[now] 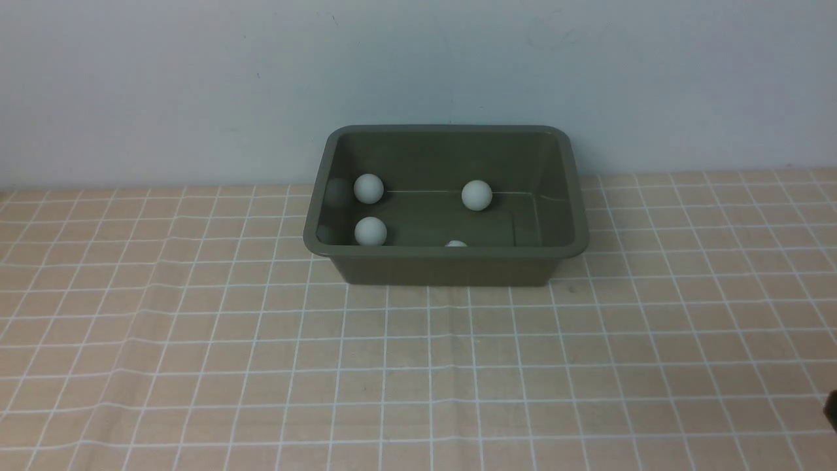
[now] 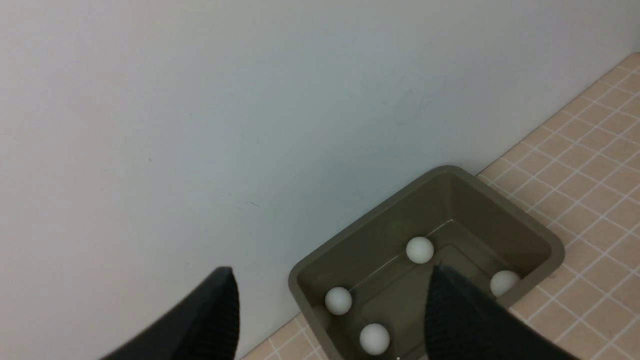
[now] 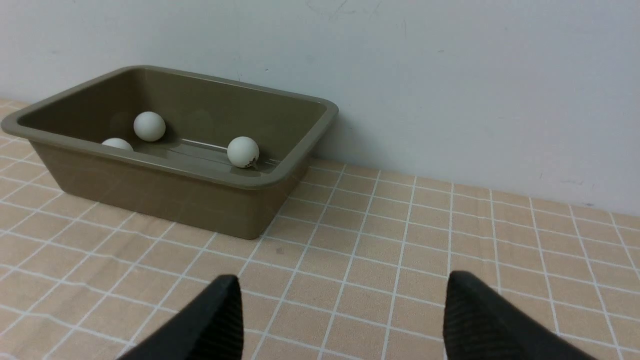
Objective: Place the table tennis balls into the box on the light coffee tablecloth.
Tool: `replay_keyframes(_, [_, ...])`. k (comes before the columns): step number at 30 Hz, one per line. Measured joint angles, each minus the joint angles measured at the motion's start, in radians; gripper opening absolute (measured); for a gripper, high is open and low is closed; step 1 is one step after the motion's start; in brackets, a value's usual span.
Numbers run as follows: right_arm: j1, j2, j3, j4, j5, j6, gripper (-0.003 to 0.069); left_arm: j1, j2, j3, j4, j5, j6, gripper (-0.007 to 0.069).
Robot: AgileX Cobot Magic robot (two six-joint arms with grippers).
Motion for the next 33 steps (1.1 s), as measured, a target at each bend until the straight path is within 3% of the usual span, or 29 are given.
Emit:
replay_keyframes(16, [0.000, 0.000, 0.001, 0.000, 0.000, 0.000, 0.0491, 0.000, 0.000, 0.000, -0.050, 0.002, -0.006, 0.0415])
replay_keyframes(21, [0.000, 0.000, 0.001, 0.000, 0.000, 0.000, 0.0491, 0.045, 0.000, 0.000, -0.038, 0.032, -0.009, 0.0415])
replay_keyframes(28, [0.000, 0.000, 0.001, 0.000, 0.000, 0.000, 0.0491, 0.347, -0.048, 0.069, -0.089, 0.163, -0.046, 0.0415])
replay_keyframes(33, [0.000, 0.000, 0.001, 0.000, 0.000, 0.000, 0.0491, 0.525, -0.140, 0.244, -0.146, 0.106, 0.001, 0.0415])
